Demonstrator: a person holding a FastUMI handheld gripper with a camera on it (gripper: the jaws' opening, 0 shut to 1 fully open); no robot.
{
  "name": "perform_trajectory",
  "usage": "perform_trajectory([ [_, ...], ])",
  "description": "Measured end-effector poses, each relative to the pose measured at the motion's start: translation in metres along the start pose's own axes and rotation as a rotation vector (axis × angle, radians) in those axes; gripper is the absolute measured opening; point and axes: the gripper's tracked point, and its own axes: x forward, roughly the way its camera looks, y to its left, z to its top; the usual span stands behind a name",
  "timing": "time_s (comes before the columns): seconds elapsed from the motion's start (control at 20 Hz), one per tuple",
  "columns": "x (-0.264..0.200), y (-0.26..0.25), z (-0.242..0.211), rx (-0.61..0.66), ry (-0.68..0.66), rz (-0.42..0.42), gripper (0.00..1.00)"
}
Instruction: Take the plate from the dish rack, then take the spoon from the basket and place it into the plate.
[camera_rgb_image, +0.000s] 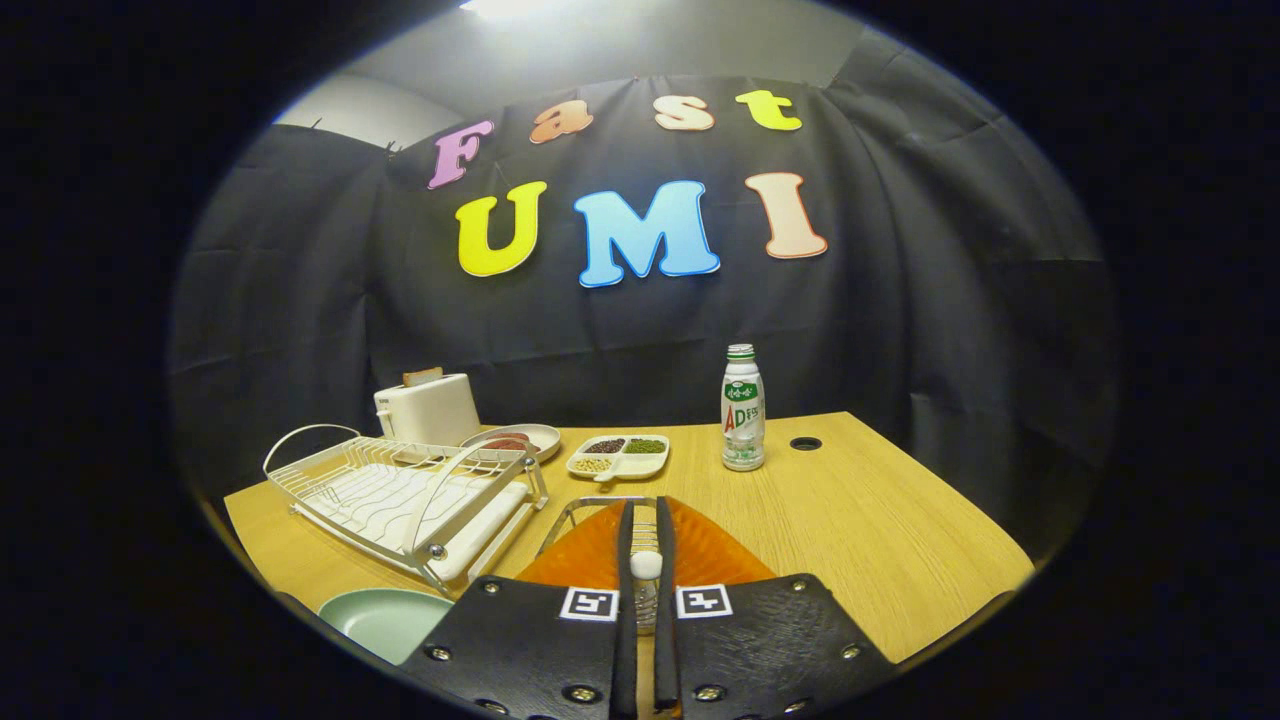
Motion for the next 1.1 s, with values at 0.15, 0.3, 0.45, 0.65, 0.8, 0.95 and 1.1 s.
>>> perform_trajectory([
  [0.15,-0.006,0.006,0.013,-0.008,0.021,0.005,0.07],
  [0.3,-0.011,0.006,0.03,-0.031,0.009,-0.01,0.07],
  [0.45,-0.015,0.003,0.043,-0.021,0.006,-0.023,0.07],
  [0.65,-0.026,-0.001,0.07,0.014,-0.007,-0.054,0.07],
  [0.8,-0.037,0.001,0.09,0.009,-0.012,-0.056,0.07],
  [0.95,-0.051,0.0,0.103,-0.019,-0.003,-0.061,0.07],
  [1.1,-0.072,0.003,0.113,-0.038,0.015,-0.077,0.07],
])
